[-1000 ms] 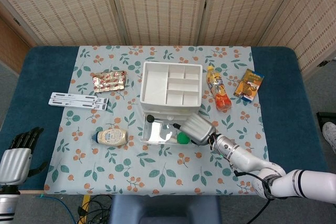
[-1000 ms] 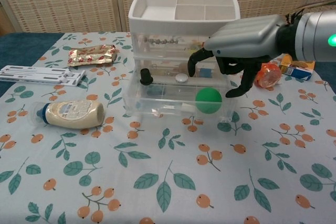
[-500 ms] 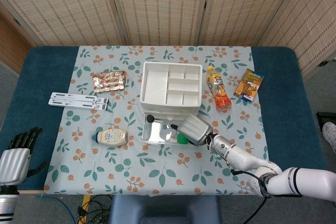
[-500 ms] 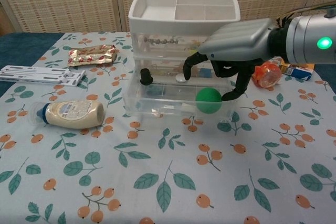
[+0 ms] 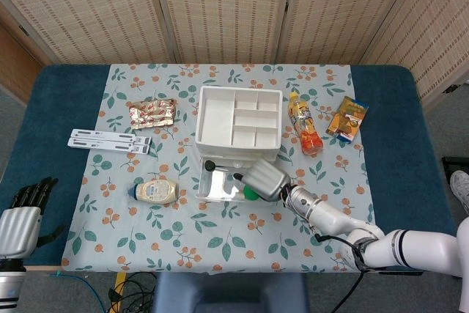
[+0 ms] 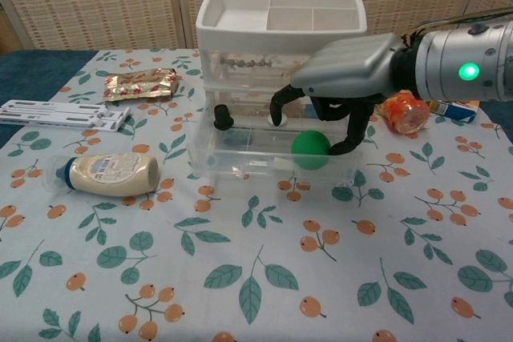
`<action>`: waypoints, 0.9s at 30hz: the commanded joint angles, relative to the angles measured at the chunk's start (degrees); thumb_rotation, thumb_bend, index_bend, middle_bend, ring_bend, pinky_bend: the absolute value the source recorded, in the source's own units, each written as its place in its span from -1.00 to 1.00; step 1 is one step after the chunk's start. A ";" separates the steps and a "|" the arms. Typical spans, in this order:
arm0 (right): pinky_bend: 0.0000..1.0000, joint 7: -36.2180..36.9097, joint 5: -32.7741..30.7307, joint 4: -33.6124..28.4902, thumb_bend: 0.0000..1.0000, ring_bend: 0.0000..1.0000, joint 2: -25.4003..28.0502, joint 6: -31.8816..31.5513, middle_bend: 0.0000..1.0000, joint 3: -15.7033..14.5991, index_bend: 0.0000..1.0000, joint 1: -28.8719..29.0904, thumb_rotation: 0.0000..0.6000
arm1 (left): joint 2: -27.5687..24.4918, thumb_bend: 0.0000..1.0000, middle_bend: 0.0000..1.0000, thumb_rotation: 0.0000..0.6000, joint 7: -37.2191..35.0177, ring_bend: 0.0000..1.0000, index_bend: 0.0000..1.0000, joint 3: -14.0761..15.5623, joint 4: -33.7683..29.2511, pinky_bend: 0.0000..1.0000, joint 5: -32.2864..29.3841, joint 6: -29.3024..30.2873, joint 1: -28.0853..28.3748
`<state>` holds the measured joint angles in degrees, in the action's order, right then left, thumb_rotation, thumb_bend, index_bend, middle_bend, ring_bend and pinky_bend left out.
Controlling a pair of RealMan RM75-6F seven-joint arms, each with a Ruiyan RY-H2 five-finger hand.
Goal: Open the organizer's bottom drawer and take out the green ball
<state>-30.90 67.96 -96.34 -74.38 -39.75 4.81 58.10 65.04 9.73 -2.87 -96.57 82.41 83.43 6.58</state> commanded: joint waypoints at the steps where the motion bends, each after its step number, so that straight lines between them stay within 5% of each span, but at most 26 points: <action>1: 1.00 0.16 -0.18 0.60 -0.50 1.00 -0.68 0.07 0.99 0.11 -0.51 0.46 1.00 | -0.01 -0.65 -0.76 1.00 0.02 -0.73 -0.80 -0.02 0.02 -0.74 -0.05 -0.07 0.03; 27: 1.00 0.58 -1.01 2.88 -0.29 1.00 -2.76 -2.44 1.00 -0.47 -0.02 1.32 1.00 | 0.27 -0.65 -0.76 1.00 0.00 -0.73 -0.80 -0.15 0.53 -0.74 -0.40 -0.38 0.07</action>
<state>-30.70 66.61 -93.14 -77.35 -41.79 4.19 59.64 65.31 9.74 -3.02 -96.05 82.00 83.05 6.66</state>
